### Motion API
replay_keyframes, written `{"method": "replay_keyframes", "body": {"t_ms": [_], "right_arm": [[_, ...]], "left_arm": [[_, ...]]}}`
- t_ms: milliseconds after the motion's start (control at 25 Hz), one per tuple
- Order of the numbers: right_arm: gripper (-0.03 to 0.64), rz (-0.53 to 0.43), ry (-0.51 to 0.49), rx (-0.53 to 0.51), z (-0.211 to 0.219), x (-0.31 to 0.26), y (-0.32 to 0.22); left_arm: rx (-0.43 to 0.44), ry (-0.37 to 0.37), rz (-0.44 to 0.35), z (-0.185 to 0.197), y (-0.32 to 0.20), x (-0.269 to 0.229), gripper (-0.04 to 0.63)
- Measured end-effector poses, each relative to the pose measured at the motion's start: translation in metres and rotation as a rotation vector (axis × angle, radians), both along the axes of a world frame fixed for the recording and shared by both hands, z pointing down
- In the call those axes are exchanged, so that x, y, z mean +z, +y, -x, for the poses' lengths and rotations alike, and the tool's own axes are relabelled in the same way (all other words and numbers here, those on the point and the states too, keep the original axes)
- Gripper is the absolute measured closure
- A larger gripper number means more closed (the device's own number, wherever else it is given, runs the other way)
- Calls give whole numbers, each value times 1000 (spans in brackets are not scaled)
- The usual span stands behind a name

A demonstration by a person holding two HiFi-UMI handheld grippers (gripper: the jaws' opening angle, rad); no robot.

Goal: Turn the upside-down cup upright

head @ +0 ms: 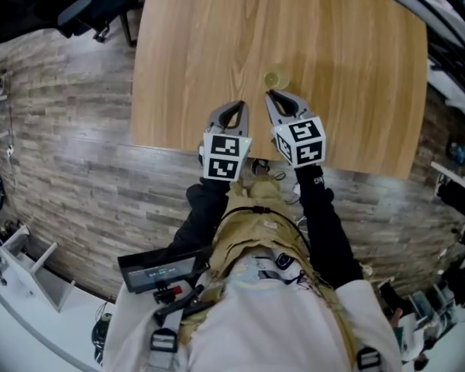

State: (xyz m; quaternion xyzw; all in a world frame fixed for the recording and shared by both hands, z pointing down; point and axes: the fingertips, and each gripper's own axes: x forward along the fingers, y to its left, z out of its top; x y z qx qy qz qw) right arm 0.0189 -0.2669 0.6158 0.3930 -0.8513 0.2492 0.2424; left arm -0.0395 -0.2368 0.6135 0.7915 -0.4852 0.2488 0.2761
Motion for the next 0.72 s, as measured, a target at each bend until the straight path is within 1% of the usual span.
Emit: {"method": "replay_keyframes", "body": {"t_ms": [200, 280, 360, 480, 560, 720], "right_arm": [[586, 54, 85, -33, -5, 26, -5], [555, 72, 113, -52, -5, 34, -5], [526, 79, 140, -72, -4, 39, -6], [525, 80, 189, -107, -1, 43, -8], [525, 77, 241, -136, 0, 49, -8], [525, 42, 403, -228, 0, 59, -11]], "left_arm": [[22, 4, 66, -5, -5, 14, 594], [35, 6, 85, -6, -7, 17, 594], [44, 3, 94, -5, -10, 18, 594], [41, -5, 98, 0, -17, 19, 594], [33, -10, 99, 3, -20, 20, 594], [17, -18, 104, 8, -20, 23, 594]]}}
